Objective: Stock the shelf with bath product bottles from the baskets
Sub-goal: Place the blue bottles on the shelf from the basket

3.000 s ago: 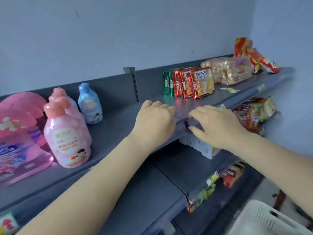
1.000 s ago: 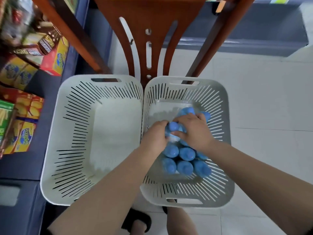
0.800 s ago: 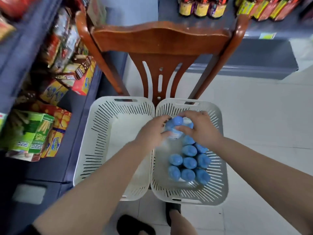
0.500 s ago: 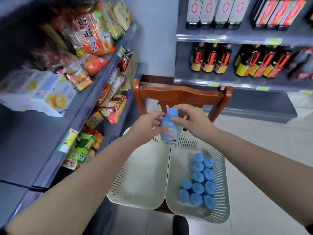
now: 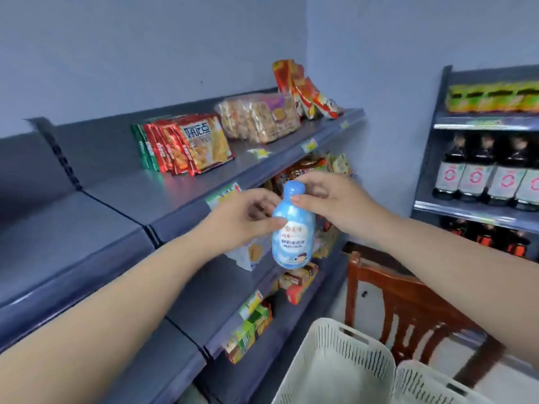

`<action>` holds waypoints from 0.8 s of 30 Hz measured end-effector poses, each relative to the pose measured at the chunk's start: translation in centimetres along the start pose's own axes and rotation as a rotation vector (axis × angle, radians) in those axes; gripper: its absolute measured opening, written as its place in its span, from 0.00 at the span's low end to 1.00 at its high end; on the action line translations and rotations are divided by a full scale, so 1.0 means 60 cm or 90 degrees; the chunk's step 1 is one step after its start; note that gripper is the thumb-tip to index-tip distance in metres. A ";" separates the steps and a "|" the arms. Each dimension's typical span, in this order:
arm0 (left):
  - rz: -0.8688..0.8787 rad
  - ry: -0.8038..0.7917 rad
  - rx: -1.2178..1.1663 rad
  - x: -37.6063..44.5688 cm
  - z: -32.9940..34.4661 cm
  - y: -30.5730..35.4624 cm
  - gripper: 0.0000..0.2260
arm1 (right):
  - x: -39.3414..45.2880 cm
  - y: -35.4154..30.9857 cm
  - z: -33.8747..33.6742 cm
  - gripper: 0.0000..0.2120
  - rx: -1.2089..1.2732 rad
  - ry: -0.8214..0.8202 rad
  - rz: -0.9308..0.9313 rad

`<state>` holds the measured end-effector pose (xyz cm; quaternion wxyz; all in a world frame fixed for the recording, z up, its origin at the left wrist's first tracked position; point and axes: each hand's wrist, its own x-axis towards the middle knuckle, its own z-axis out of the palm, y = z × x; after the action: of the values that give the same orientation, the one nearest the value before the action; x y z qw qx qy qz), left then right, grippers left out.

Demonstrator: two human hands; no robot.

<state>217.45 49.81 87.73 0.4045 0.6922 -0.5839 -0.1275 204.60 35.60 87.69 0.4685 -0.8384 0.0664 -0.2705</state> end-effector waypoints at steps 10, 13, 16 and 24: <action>-0.086 0.159 0.202 -0.159 -0.235 0.036 0.09 | 0.124 -0.183 0.168 0.04 -0.018 -0.157 -0.172; -0.127 0.204 0.237 -0.207 -0.287 0.031 0.07 | 0.152 -0.221 0.227 0.03 0.011 -0.198 -0.209; -0.166 0.244 0.274 -0.251 -0.332 0.026 0.06 | 0.174 -0.253 0.285 0.04 0.059 -0.237 -0.227; -0.234 0.294 0.371 -0.329 -0.423 0.030 0.10 | 0.219 -0.311 0.400 0.03 0.126 -0.288 -0.254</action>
<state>227.02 78.23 99.44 0.2819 0.8812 -0.3561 0.1315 225.42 59.11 98.20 0.4883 -0.8241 -0.2321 -0.1690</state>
